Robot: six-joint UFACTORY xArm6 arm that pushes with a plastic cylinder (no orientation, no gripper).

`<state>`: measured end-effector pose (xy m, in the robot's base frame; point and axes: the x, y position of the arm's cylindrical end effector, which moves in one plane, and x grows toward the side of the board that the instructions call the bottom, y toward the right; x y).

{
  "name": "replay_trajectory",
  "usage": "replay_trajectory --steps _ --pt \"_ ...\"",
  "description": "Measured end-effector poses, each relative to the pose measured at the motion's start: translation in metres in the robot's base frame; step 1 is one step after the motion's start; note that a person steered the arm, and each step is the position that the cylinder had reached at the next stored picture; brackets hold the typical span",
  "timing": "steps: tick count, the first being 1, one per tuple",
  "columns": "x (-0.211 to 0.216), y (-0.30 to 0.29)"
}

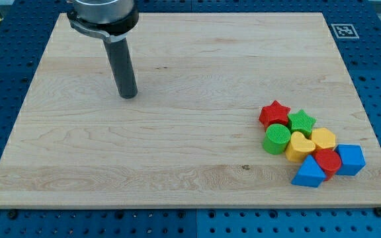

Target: Push the red circle into the red star

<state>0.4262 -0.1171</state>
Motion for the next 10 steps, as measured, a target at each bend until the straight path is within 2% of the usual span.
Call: replay_trajectory --steps 1,2,3,4,6,8,9,10 --pt "-0.008 0.005" --pt "-0.040 0.083" --pt "-0.051 0.184" --pt "-0.042 0.276" --pt "0.037 0.390" --pt "0.164 0.419" --pt "0.182 0.373" --pt "0.182 0.330"
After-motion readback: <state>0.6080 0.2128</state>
